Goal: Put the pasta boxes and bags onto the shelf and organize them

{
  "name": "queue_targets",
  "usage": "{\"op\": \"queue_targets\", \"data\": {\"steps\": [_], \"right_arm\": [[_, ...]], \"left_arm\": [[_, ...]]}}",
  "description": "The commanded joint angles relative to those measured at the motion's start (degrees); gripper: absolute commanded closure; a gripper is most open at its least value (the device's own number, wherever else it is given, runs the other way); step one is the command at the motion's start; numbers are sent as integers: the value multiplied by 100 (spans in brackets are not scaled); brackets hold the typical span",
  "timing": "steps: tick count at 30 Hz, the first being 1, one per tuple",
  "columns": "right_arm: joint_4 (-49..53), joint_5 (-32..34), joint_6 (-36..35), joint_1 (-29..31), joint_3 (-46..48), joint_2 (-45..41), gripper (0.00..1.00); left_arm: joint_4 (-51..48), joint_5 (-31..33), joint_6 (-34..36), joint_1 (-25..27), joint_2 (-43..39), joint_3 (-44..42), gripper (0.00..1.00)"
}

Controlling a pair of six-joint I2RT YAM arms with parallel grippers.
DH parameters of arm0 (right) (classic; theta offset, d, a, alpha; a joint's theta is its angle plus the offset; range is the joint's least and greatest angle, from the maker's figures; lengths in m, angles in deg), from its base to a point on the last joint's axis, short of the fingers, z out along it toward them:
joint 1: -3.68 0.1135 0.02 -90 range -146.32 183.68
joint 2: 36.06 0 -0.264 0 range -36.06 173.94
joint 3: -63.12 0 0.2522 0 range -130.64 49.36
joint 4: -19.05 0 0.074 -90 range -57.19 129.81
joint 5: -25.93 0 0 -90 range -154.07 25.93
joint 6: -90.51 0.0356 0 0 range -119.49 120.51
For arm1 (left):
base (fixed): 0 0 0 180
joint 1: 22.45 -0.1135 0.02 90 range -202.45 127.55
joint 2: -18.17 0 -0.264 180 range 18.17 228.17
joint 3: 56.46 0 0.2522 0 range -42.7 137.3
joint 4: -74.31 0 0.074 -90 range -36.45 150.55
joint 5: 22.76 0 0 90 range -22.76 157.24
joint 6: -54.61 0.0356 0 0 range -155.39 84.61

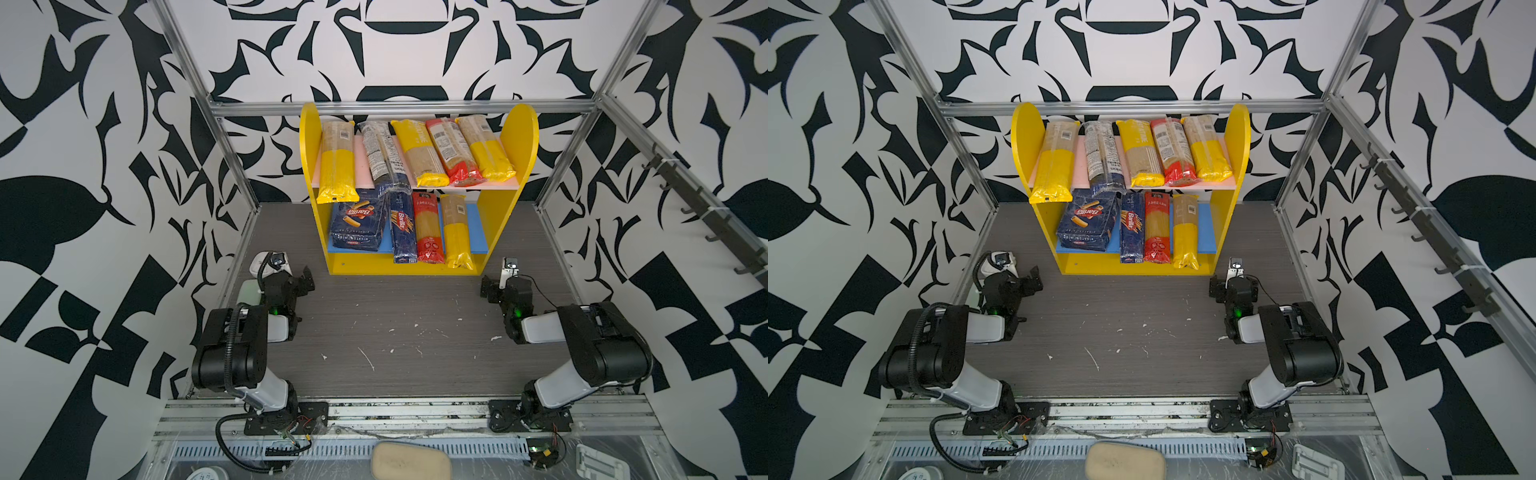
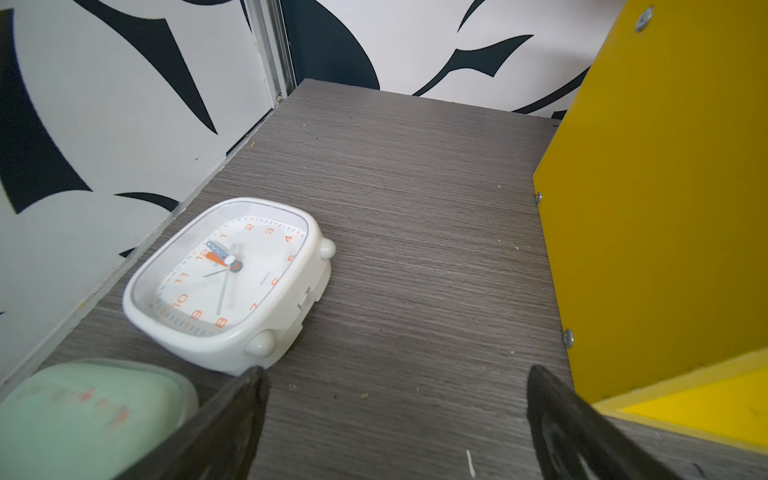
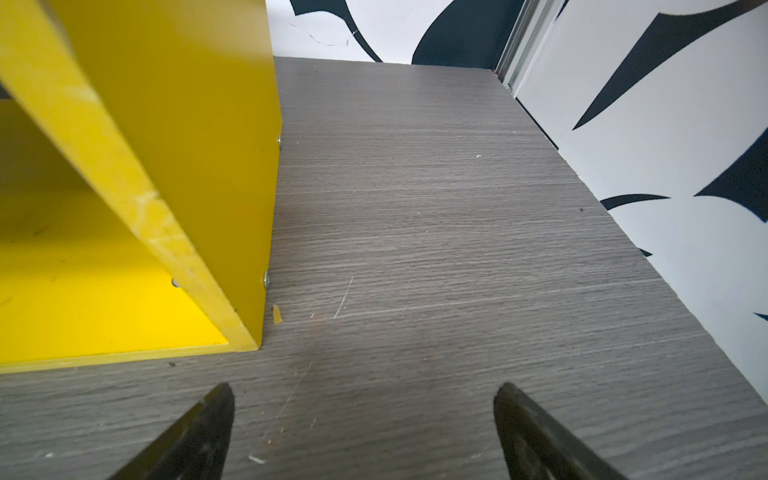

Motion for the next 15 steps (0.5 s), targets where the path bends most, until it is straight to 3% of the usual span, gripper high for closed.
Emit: {"op": "queue_targets", "data": {"steps": [1,15], "right_arm": [[-194,-21,-40,-4,-106,-92,0],[-199,-69,-68,-4,-132,-58,1]], "left_arm": [[18,-80,63,-21,-20,45,1],[14,-75,62,-25,-22,45,1]]}}
